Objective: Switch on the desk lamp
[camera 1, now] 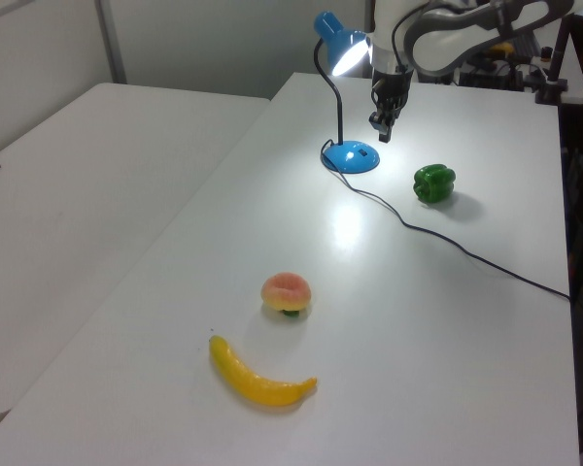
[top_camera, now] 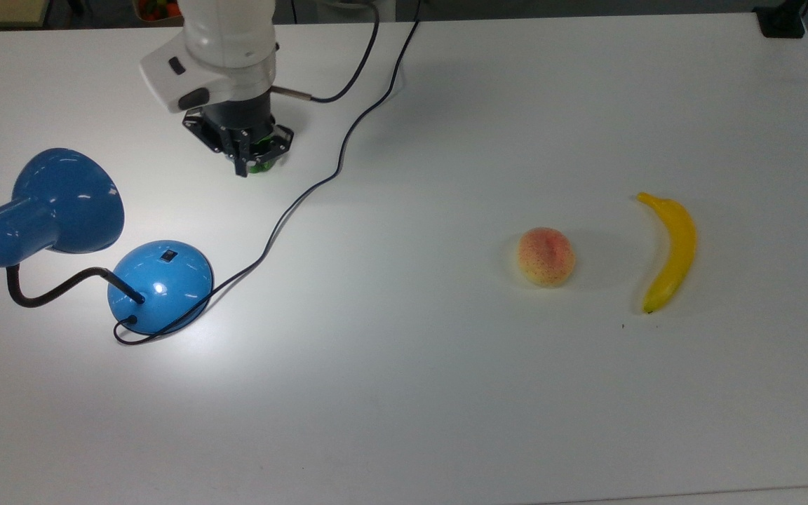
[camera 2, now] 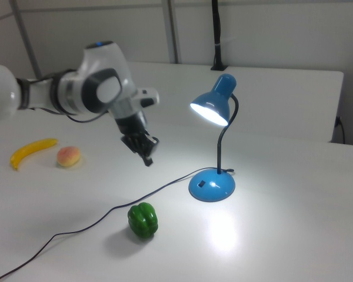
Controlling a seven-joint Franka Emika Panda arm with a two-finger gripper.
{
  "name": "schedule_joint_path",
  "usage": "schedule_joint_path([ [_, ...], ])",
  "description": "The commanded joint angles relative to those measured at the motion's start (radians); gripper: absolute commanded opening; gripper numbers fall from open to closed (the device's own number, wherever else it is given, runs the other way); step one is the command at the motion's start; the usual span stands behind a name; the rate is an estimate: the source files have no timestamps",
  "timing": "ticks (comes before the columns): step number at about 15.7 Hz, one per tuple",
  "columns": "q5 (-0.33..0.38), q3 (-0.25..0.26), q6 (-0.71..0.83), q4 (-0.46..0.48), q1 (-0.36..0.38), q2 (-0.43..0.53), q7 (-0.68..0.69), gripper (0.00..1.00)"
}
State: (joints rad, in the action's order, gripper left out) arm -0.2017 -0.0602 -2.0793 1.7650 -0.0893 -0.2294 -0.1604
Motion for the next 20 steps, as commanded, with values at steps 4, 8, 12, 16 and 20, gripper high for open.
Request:
schedule_joint_path([
  [4, 0.064, 0.022, 0.232, -0.018, 0.146, 0.162, -0.001, 0.0],
  [8, 0.114, 0.058, 0.324, -0.018, 0.198, 0.229, 0.067, 0.0],
  [12, 0.176, 0.157, 0.364, -0.053, 0.264, 0.265, 0.101, 0.0],
  [16, 0.182, 0.155, 0.389, -0.07, 0.256, 0.265, 0.099, 0.19],
  [20, 0.156, 0.152, 0.423, -0.076, 0.263, 0.265, 0.101, 1.0],
])
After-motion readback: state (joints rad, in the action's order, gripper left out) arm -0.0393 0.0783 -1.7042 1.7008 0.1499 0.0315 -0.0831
